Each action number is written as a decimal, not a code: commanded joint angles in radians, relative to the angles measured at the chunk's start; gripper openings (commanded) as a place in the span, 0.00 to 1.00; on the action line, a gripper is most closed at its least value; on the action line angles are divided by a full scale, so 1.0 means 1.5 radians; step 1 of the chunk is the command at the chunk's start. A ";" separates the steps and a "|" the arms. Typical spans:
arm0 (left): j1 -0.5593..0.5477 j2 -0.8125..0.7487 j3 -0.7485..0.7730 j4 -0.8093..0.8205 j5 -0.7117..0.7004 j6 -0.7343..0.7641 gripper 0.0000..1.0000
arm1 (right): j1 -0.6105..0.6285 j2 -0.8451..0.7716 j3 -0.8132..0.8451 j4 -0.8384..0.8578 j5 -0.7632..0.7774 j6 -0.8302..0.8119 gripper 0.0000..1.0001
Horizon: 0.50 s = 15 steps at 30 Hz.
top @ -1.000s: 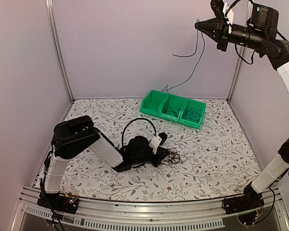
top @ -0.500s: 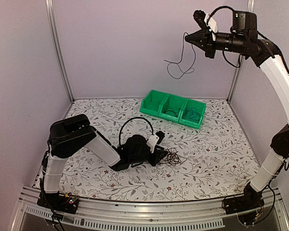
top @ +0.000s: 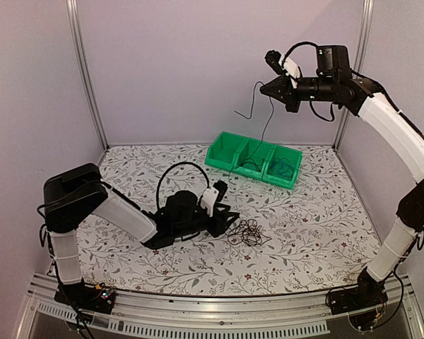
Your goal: Untangle the cables
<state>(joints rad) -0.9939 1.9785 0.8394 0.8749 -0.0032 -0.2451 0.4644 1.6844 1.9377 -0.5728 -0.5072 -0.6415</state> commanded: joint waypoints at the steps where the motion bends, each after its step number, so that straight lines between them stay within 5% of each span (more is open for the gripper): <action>1: 0.003 -0.043 -0.037 -0.017 -0.031 -0.020 0.42 | -0.001 0.014 0.003 0.070 0.007 0.027 0.00; 15: -0.009 -0.059 -0.077 -0.048 -0.045 -0.051 0.54 | -0.004 0.110 0.055 0.146 0.127 -0.006 0.00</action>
<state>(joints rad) -0.9997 1.9018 0.7185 0.8314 -0.0574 -0.3088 0.4641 1.8084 1.9743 -0.4191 -0.3931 -0.6296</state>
